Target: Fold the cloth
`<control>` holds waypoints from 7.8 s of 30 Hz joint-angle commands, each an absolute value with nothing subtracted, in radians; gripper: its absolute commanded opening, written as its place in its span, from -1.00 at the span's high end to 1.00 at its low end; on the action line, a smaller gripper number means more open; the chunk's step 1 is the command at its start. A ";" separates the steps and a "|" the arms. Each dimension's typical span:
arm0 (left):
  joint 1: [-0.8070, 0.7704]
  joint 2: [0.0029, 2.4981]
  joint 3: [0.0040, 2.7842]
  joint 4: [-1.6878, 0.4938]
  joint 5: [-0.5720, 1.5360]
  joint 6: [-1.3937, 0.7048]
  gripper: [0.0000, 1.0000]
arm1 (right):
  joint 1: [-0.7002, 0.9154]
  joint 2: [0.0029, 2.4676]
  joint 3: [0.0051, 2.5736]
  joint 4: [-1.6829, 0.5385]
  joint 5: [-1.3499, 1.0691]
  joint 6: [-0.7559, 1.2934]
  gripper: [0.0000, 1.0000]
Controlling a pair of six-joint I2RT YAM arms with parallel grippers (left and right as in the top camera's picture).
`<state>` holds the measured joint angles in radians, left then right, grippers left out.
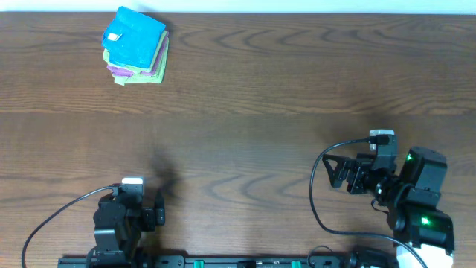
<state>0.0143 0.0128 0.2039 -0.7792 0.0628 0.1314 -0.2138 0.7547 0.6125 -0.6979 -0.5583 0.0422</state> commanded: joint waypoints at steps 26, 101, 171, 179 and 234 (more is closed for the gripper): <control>0.006 0.004 0.178 -0.808 0.044 0.142 -0.91 | -0.222 0.752 0.613 -0.699 -0.573 0.051 -0.98; 0.006 0.004 0.178 -0.808 0.044 0.142 -0.91 | 0.075 0.048 0.157 -0.674 -0.078 -0.043 -0.98; 0.005 0.004 0.178 -0.808 0.044 0.142 -0.91 | 0.041 0.032 0.161 -0.733 -0.004 0.044 -0.98; -0.061 0.004 0.178 -0.808 0.044 0.142 -0.91 | 0.041 0.032 0.161 -0.733 -0.004 0.044 -0.98; -0.030 0.004 0.178 -0.808 0.044 0.142 -0.91 | 0.041 0.032 0.161 -0.733 -0.004 0.044 -0.98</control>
<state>-0.0353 0.0116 0.2020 -0.7780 0.0517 0.1318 0.0486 0.0425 0.1631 -0.7284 -0.0177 0.0334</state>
